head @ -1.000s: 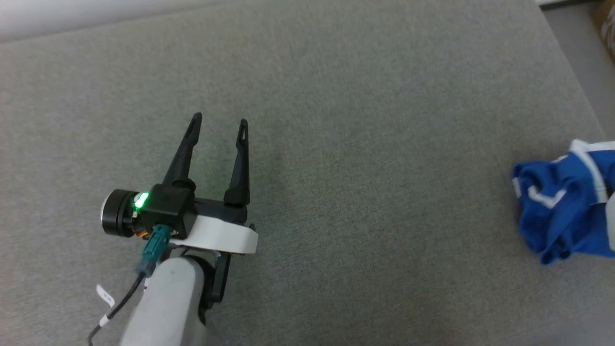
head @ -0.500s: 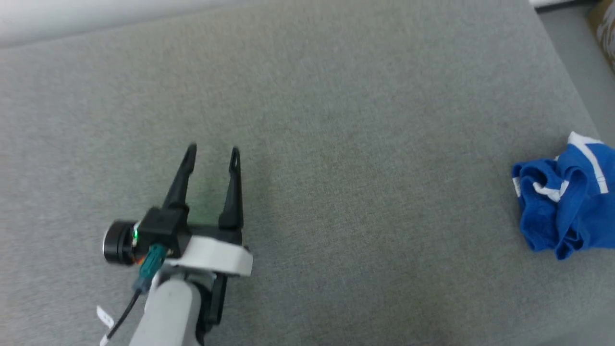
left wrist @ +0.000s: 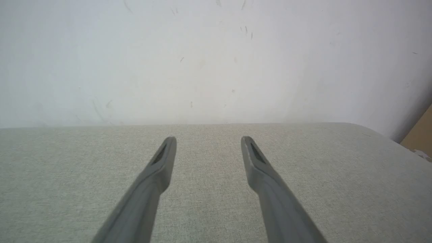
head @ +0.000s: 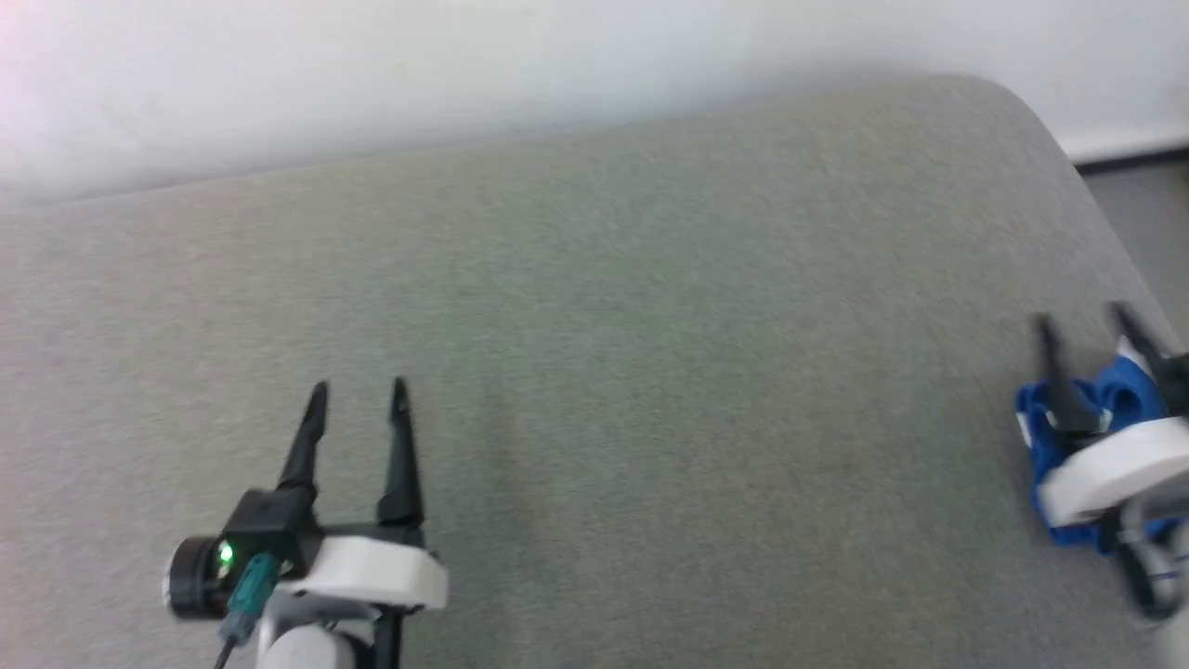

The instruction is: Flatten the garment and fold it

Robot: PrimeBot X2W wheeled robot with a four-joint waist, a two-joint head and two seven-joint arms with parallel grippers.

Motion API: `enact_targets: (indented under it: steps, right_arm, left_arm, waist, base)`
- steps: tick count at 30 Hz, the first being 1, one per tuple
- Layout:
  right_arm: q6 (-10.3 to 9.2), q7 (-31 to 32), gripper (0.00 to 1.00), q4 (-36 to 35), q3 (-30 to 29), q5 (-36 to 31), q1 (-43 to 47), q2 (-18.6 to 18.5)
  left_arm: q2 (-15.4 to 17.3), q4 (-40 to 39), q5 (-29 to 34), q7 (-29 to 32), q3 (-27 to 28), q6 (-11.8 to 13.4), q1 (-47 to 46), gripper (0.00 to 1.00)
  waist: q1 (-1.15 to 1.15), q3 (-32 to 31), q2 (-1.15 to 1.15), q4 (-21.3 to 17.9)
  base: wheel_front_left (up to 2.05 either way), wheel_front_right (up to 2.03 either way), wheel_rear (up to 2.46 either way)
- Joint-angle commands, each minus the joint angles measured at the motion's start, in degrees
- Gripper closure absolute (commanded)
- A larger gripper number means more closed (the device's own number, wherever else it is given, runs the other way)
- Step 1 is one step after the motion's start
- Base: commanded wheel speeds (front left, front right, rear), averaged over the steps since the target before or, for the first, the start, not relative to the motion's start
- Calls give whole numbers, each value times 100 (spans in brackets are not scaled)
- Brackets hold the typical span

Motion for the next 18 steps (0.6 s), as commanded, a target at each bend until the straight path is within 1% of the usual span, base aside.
enact_targets:
  steps: [1,5,9,13,18]
  right_arm:
    - [-5,36,0,-218,33,-10,100,191]
    - [-5,240,0,-844,157,-51,356,699]
    - [-5,322,0,-1415,246,-189,633,1081]
    - [-5,385,0,-1904,254,-335,1036,1329]
    - [-5,487,0,-2245,355,-398,1544,1512]
  left_arm:
    - [66,-13,24,-26,71,64,106,0]
    - [131,-43,77,-26,188,103,344,0]
    - [267,-46,75,-26,326,62,511,0]
    - [388,-22,37,-27,436,-15,677,0]
    - [448,41,-19,-27,505,-121,910,0]
  waist:
    - [2,-363,0,367]
    - [2,-504,0,533]
    - [2,-589,0,656]
    - [2,-668,0,706]
    - [2,-767,0,666]
  base:
    - [0,0,0]
    - [0,0,0]
    - [0,0,0]
    - [0,0,0]
    - [0,0,0]
